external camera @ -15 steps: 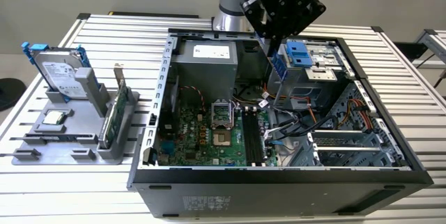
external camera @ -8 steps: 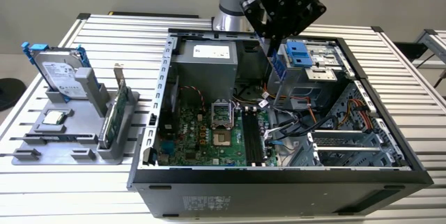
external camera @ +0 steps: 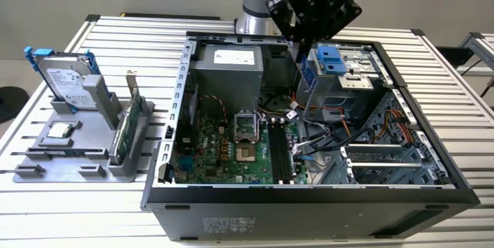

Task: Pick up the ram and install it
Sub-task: 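Insert the ram into the slot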

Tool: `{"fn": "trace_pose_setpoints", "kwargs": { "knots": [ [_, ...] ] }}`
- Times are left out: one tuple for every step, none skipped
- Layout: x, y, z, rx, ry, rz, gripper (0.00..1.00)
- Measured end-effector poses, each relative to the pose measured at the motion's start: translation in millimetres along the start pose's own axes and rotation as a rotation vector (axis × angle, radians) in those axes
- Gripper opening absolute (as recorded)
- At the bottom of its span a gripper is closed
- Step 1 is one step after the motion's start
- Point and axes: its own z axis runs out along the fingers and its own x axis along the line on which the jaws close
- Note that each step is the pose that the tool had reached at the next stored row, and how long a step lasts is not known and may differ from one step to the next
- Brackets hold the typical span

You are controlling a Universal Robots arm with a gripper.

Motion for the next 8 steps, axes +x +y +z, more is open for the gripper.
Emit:
{"fn": "trace_pose_setpoints", "kwargs": {
  "knots": [
    [0.0,0.0,0.0,0.0000,0.0000,0.003,0.00],
    [0.0,0.0,0.0,0.0001,0.0001,0.006,0.00],
    [0.0,0.0,0.0,0.0001,0.0001,0.009,0.00],
    [0.0,0.0,0.0,0.0001,0.0001,0.011,0.00],
    [0.0,0.0,0.0,0.0002,0.0001,0.012,0.00],
    [0.0,0.0,0.0,0.0001,0.0001,0.013,0.00],
    [0.0,0.0,0.0,0.0001,0.0001,0.014,0.00],
    [0.0,0.0,0.0,0.0002,0.0001,0.016,0.00]
  ]
}}
